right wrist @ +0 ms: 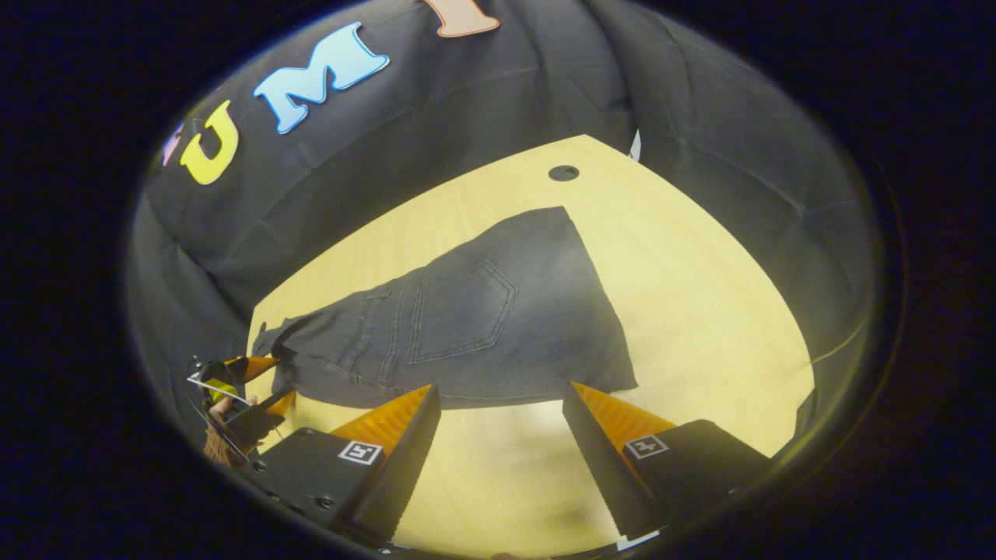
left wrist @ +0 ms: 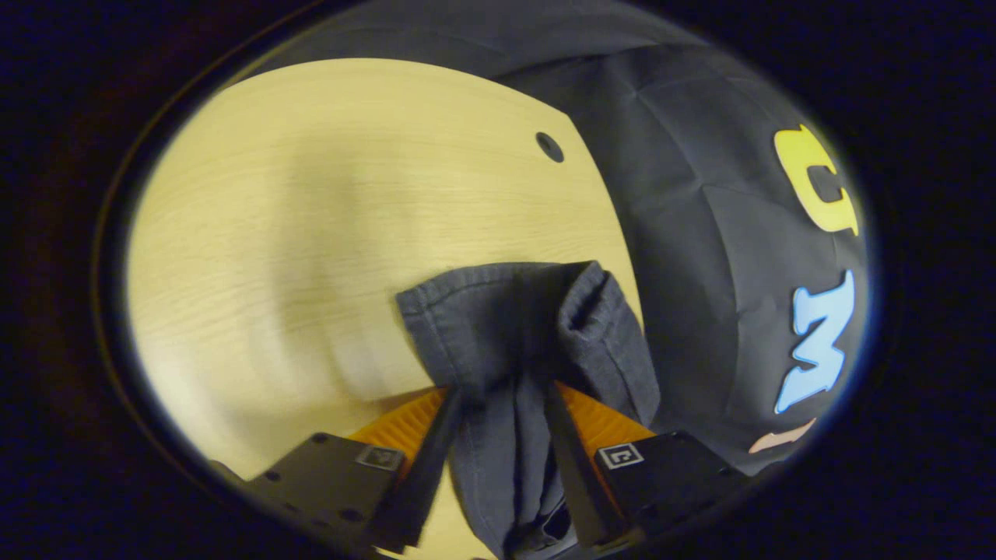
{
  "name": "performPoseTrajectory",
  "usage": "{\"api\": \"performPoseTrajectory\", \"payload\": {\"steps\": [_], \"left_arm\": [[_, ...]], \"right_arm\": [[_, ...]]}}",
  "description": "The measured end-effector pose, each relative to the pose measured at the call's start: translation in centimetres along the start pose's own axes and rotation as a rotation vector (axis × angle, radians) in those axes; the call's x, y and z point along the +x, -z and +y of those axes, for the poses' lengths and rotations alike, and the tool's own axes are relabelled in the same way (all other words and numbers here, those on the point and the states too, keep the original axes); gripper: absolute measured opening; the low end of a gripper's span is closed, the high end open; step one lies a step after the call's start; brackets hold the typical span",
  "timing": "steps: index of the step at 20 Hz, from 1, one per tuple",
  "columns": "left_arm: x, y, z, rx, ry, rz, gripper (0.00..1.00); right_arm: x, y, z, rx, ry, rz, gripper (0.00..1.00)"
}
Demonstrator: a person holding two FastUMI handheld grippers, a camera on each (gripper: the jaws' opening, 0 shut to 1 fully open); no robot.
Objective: Grasp the waist and the cuffs of the jeans and fold them to make the two legs overlap; first hold the waist and fold one-third of the jeans toward the cuffs, then hold the cuffs and fold the remaining one-third in the same direction to finish folding.
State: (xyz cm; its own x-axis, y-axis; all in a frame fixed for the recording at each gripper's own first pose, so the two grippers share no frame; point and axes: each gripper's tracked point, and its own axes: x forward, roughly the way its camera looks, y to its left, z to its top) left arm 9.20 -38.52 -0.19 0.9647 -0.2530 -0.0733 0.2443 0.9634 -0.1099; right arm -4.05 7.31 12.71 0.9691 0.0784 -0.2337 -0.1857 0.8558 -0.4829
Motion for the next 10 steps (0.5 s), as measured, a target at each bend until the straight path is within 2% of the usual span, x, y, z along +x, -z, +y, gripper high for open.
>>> {"api": "performPoseTrajectory", "payload": {"steps": [2,4,6,8,10], "left_arm": [[0.1,-0.4,0.0,-0.127,0.082,-0.013,0.19],[-0.1,-0.5,-0.2,-0.211,0.154,0.005,0.13],[-0.1,-0.6,-0.4,-0.230,0.172,0.034,0.08],[-0.1,-0.8,-0.3,-0.207,0.163,0.057,0.08],[-0.5,-0.6,-0.3,-0.138,0.125,0.060,0.08]], "right_arm": [[0.1,0.1,0.1,0.000,-0.002,0.012,0.96],[0.3,0.4,0.2,0.005,-0.002,0.028,0.96],[0.5,0.8,0.3,0.012,0.003,0.046,0.96],[0.7,0.9,0.3,0.019,0.005,0.053,0.96],[0.9,1.1,0.2,0.020,0.011,0.061,0.97]]}}
